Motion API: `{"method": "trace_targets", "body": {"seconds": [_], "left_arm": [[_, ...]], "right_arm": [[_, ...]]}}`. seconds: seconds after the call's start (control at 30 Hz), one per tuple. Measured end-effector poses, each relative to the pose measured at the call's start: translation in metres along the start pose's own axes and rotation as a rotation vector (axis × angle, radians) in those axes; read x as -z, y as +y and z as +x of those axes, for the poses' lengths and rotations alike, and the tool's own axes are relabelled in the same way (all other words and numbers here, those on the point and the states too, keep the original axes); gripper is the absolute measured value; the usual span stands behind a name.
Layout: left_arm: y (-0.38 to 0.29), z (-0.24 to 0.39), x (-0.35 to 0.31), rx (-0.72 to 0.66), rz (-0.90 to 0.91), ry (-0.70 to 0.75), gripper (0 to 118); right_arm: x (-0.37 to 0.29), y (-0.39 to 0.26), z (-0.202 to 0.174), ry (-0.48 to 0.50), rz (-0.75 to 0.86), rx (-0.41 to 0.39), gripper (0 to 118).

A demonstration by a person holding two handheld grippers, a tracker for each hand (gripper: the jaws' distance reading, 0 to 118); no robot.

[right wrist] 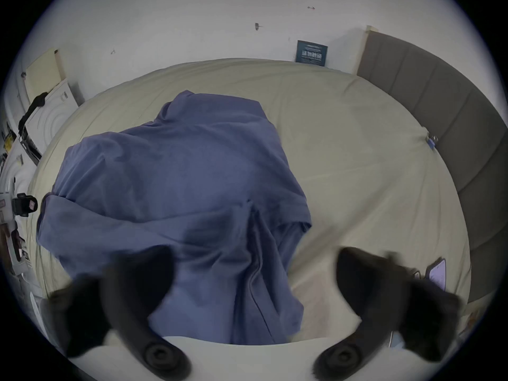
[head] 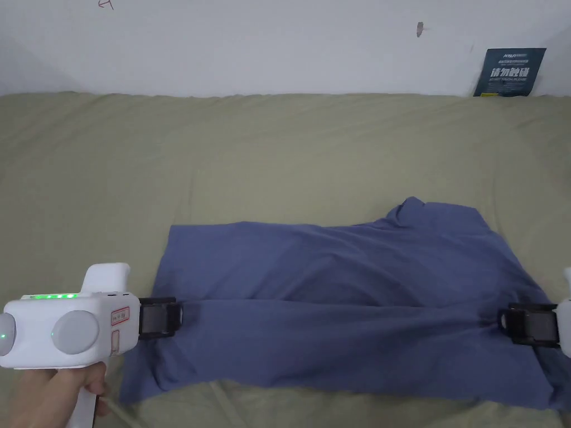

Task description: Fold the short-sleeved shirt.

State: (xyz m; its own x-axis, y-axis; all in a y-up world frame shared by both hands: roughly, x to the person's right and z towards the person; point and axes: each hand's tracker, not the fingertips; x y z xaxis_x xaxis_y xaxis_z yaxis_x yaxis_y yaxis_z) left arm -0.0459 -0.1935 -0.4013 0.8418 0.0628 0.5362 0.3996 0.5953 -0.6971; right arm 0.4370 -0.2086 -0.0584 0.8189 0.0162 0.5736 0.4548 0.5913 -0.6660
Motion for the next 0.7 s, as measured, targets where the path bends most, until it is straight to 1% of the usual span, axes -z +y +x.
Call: {"method": "trace_targets", "body": {"seconds": [0.07,0.13,0.17,0.2,0.23,0.27,0.3,0.33,0.37,0.4,0.43,0.47,0.53,0.57,0.6,0.63,0.67,0.7], "left_arm": [[-0.014,0.001,-0.005,-0.003,-0.008,0.014,113],[-0.028,0.002,-0.019,0.005,0.008,0.021,112],[-0.031,-0.004,-0.031,0.002,0.023,0.027,111],[-0.038,-0.005,-0.039,-0.008,0.03,0.03,105],[-0.047,-0.006,-0.048,-0.023,0.048,0.02,77],[-0.056,-0.007,-0.056,-0.039,0.059,-0.002,30],[-0.062,0.012,-0.08,-0.05,0.062,-0.008,0],[-0.07,0.016,-0.087,-0.075,0.076,0.006,0],[-0.077,0.022,-0.092,-0.043,0.057,0.003,0],[-0.083,0.026,-0.095,-0.052,0.021,-0.022,0],[-0.087,0.0,-0.073,-0.054,0.012,-0.034,0],[-0.089,-0.005,-0.069,-0.051,0.015,-0.039,0],[-0.087,-0.017,-0.058,-0.032,0.032,0.011,0],[-0.091,-0.007,-0.062,-0.034,0.021,0.002,11],[-0.093,-0.004,-0.06,-0.044,-0.001,-0.01,47],[-0.091,-0.005,-0.054,-0.05,-0.024,0.005,110],[-0.088,-0.006,-0.046,-0.042,-0.03,0.014,118],[-0.089,0.007,-0.05,-0.049,-0.05,0.013,113]], "right_arm": [[-0.014,-0.015,-0.001,-0.005,-0.004,0.002,118],[-0.032,-0.034,-0.003,0.018,0.008,0.036,118],[-0.044,-0.045,-0.005,0.053,0.041,0.042,118],[-0.054,-0.055,-0.009,0.062,0.065,0.061,115],[-0.064,-0.066,-0.013,0.068,0.066,0.078,100],[-0.073,-0.078,-0.015,0.097,0.086,0.088,67],[-0.079,-0.087,-0.017,0.1,0.083,0.096,14],[-0.083,-0.092,-0.022,0.1,0.077,0.106,0],[-0.088,-0.104,-0.025,0.085,0.115,0.12,0],[-0.09,-0.109,-0.025,0.096,0.098,0.106,0],[-0.091,-0.114,-0.027,0.109,0.086,0.103,0],[-0.096,-0.118,-0.035,0.111,0.085,0.099,0],[-0.097,-0.125,-0.04,0.101,0.074,0.08,0],[-0.097,-0.127,-0.04,0.102,0.072,0.08,0],[-0.102,-0.126,-0.045,0.107,0.066,0.087,0],[-0.102,-0.125,-0.044,0.111,0.061,0.098,0],[-0.101,-0.125,-0.043,0.112,0.057,0.099,0],[-0.1,-0.125,-0.044,0.106,0.054,0.096,0]]}}
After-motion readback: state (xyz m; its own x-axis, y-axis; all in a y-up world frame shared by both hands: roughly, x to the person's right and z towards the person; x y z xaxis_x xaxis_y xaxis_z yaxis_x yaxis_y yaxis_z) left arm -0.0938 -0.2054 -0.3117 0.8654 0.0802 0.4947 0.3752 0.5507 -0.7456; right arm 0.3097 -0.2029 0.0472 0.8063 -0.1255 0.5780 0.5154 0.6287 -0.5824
